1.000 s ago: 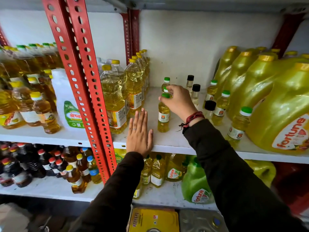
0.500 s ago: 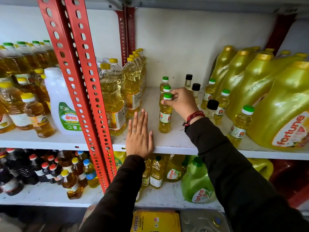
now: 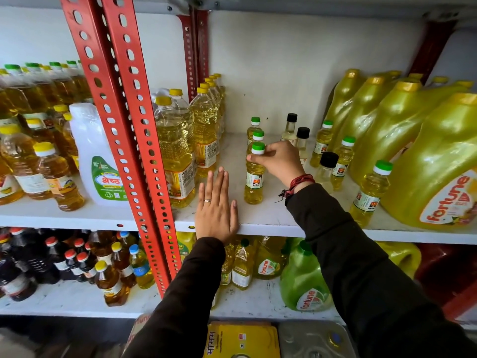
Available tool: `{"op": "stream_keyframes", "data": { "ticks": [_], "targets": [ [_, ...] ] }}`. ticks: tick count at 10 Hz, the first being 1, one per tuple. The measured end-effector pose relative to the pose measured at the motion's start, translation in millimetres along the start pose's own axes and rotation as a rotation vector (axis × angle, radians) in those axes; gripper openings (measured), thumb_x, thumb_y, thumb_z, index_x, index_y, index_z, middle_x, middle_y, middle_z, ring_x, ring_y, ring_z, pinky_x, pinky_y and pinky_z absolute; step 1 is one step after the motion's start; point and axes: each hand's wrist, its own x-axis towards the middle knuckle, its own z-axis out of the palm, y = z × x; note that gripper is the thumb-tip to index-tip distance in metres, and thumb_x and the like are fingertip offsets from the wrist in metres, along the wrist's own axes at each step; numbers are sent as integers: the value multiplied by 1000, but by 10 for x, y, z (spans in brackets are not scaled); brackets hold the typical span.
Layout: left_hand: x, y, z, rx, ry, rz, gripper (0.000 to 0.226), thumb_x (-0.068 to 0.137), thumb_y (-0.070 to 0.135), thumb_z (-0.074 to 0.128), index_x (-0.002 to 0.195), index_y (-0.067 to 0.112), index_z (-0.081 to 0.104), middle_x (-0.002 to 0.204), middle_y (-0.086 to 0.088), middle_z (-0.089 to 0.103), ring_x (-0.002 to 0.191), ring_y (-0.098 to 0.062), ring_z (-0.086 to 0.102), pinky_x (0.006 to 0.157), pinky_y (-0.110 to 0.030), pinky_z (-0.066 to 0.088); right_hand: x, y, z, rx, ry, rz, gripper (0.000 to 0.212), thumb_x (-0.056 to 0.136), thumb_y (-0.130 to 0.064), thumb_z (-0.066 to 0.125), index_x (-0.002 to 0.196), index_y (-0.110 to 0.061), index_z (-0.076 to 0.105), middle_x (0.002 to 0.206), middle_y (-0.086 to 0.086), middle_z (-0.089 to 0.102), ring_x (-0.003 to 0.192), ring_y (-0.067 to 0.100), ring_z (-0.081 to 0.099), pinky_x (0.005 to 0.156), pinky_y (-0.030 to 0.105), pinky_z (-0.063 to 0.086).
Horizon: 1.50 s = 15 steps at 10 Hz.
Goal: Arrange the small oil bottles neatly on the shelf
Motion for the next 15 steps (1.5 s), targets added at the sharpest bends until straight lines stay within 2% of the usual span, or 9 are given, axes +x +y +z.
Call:
{"op": "stream_keyframes", "data": {
  "ticks": [1,2,4,12,13,15],
  "targets": [
    [5,-2,-1,-10,-3,-4,72,101,34,29,165,3,22,174,-12,12,162,-27,5,131,-38,-9,-29,12,3,152,9,88,35,76,-25,87,105,-7,77,96,9,77,90,22,74,80,38,63],
    [2,1,1,-6,-4,-7,71,101,34,29,165,3,22,174,-12,13,162,-26,4,131,-38,-9,-58,30,-18,184,15,87,34,77,-21,87,105,-4,76,97,11,76,95,27,76,80,42,65],
    [9,-4,9,-8,-7,-9,71,101,34,29,165,3,21,174,-12,12,162,-26,2,130,-37,-12,-175,93,-6,66,80,9,30,71,-35,90,89,-14,81,86,7,80,82,22,78,77,48,65],
    [-2,-9,25,17,-62,-13,72,102,35,29,166,4,18,175,-13,11,162,-28,3,130,-37,-13,-576,23,-103,46,51,-26,31,74,-41,86,94,-18,79,93,3,80,89,20,76,81,49,64],
    [13,-5,2,14,-62,-21,72,102,36,29,166,4,18,175,-12,11,162,-28,3,130,-38,-12,-598,26,-91,31,73,-36,34,71,-48,86,92,-22,79,91,1,80,86,20,76,80,49,64],
    [11,-19,32,-22,-51,-23,70,104,36,26,166,5,18,175,-12,10,162,-27,2,131,-39,-10,-722,-73,-172,-22,139,-114,45,75,-52,82,103,-18,76,107,3,78,100,18,72,92,43,59]
  ]
}}
